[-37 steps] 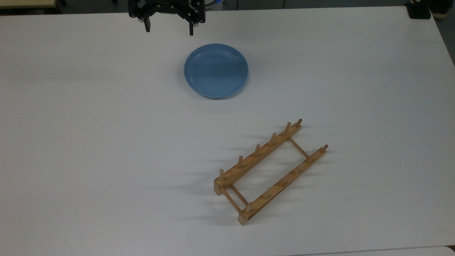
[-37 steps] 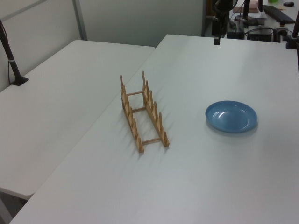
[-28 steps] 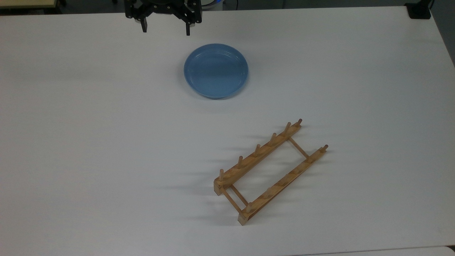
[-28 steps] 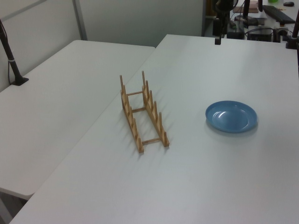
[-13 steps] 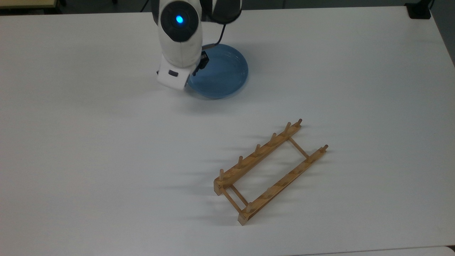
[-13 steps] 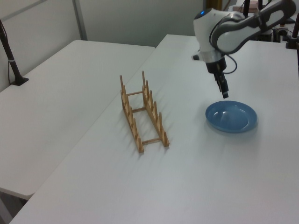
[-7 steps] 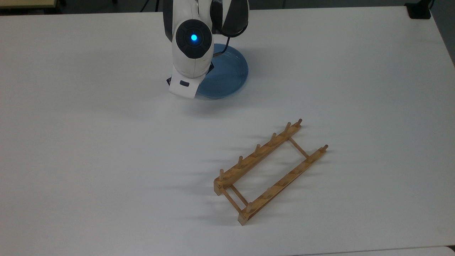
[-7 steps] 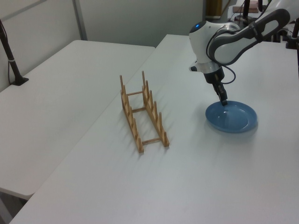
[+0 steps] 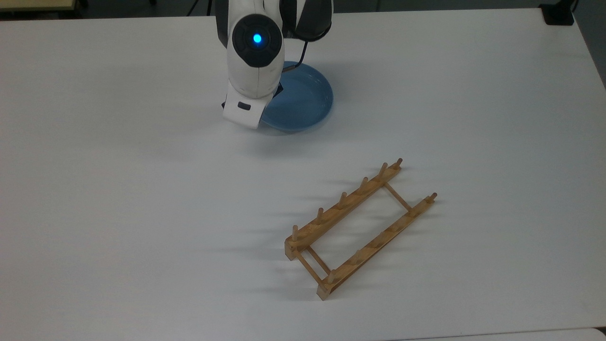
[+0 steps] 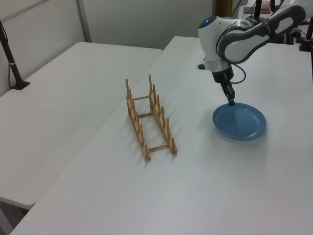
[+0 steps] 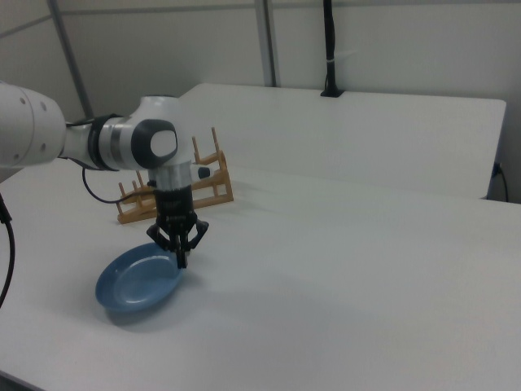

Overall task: Place plate in plate rack
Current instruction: 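Lift the plate by its rim and tilt it upright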

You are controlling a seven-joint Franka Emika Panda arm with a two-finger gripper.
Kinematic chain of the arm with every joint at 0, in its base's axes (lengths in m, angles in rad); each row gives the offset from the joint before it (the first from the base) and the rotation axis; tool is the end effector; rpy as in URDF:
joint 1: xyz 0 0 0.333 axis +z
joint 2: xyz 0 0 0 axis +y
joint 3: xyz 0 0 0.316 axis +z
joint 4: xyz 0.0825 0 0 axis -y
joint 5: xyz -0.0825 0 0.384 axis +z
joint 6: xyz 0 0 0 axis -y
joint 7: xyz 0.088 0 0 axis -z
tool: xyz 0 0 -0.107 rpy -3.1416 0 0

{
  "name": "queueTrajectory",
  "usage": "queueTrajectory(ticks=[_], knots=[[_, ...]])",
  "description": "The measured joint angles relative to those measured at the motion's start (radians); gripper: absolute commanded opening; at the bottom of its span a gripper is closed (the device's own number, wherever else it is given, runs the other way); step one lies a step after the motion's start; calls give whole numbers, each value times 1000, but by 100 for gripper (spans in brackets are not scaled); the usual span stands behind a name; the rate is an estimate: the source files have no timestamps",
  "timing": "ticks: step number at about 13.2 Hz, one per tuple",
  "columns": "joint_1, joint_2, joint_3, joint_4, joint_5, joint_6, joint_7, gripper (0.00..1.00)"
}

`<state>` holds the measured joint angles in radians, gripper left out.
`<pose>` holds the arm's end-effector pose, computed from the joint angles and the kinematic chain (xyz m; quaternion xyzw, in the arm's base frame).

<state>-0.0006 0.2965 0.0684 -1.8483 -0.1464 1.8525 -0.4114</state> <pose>0.5919 0.0267 0.3449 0.9520 0.2638 -0.1522 0.0309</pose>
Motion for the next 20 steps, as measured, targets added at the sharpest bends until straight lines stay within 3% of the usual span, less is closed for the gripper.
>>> queueTrajectory(ticks=[5, 8, 11, 13, 16, 20], knots=[[33, -90, 3, 136, 0, -119, 16, 0], [69, -130, 4, 224, -2, -119, 126, 0], [96, -129, 5, 306, -55, -98, 268, 0], [136, -123, 6, 332, -138, 0, 463, 0], [205, -97, 7, 333, -325, 91, 802, 0], [272, -68, 8, 335, -494, 113, 1067, 0]])
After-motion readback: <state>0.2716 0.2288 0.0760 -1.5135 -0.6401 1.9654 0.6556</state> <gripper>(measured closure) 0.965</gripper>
